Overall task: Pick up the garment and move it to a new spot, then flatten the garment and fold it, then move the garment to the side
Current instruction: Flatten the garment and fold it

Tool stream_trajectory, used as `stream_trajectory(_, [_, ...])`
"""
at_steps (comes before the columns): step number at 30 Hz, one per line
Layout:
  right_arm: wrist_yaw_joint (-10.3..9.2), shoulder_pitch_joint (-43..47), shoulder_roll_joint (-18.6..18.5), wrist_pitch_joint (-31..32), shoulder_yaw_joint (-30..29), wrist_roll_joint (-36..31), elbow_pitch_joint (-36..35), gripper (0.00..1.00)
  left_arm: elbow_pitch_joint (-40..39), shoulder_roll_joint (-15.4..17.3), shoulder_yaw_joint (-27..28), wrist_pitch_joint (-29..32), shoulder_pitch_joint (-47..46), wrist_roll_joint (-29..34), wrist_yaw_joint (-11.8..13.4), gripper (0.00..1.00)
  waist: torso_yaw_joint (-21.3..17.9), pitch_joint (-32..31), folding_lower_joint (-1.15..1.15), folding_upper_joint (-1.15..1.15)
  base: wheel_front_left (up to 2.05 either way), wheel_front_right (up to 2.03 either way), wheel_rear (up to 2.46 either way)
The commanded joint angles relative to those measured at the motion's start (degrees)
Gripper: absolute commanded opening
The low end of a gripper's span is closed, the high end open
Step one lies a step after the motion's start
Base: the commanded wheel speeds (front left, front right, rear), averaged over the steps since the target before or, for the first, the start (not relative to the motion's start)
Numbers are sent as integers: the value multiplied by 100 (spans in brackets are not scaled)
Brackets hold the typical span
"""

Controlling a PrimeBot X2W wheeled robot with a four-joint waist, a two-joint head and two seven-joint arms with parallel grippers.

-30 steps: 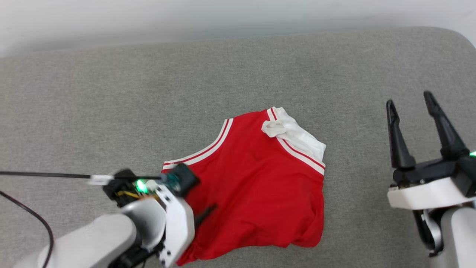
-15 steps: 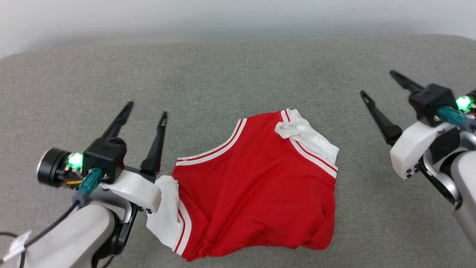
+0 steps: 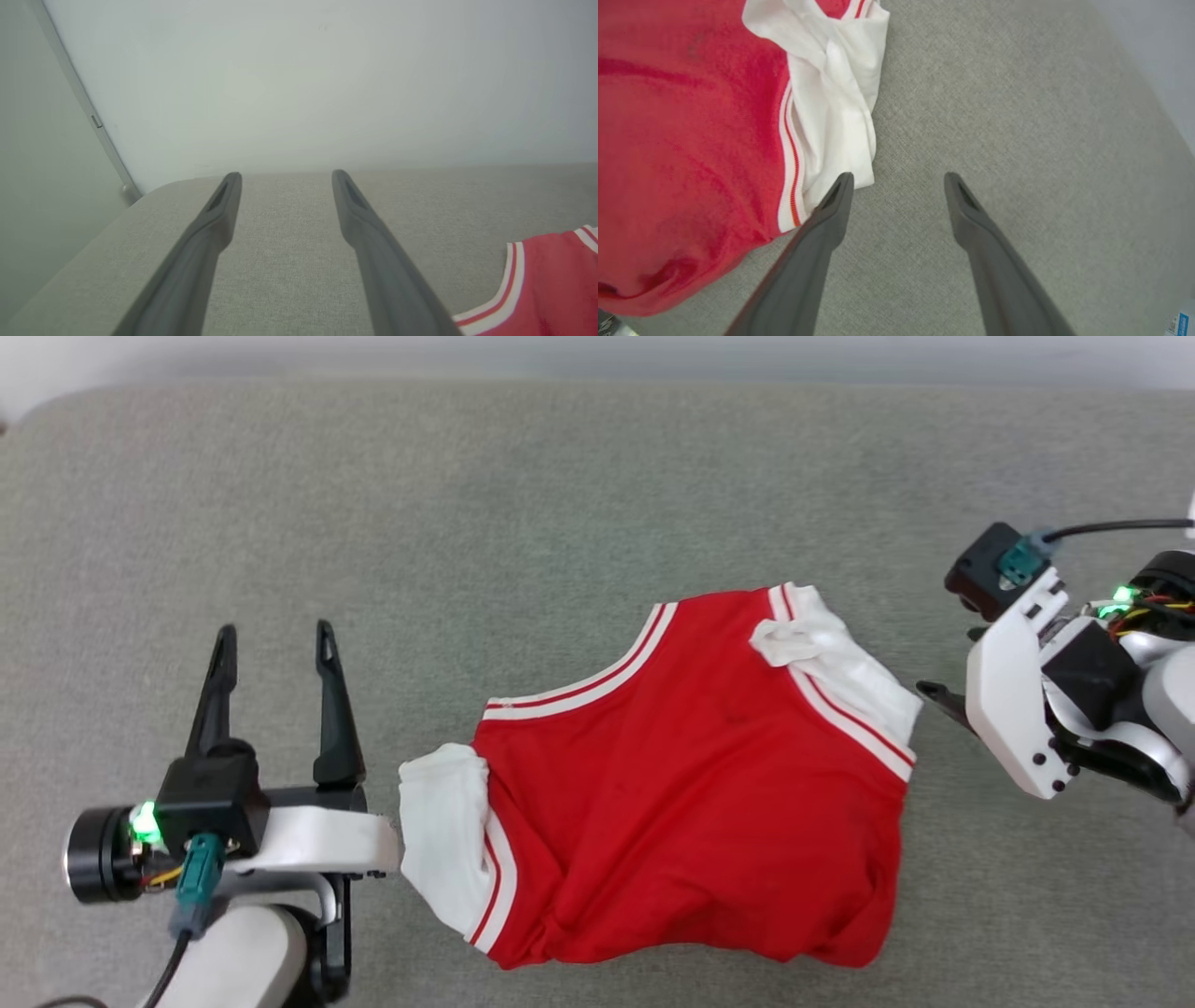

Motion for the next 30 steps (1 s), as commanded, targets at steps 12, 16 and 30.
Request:
stream_trajectory(12, [-4, 31, 762, -209, 1064, 450, 1552, 100, 335, -1136, 1242, -27, 723, 875, -967, 100, 275, 418, 0, 0, 0, 0, 0])
stream_trajectory(16, [-3, -52, 828, -729, 1263, 571, 1708, 0, 463, -1364, 1538, -27, 822, 1112, -1248, 100, 173, 348, 0, 0, 0, 0, 0])
stream_trajectory(30, [-8, 288, -254, -2635, 446, 1034, 1142, 0, 663, -1855, 2168, -27, 1344, 1608, -1792, 100, -394, -324, 0, 0, 0, 0, 0])
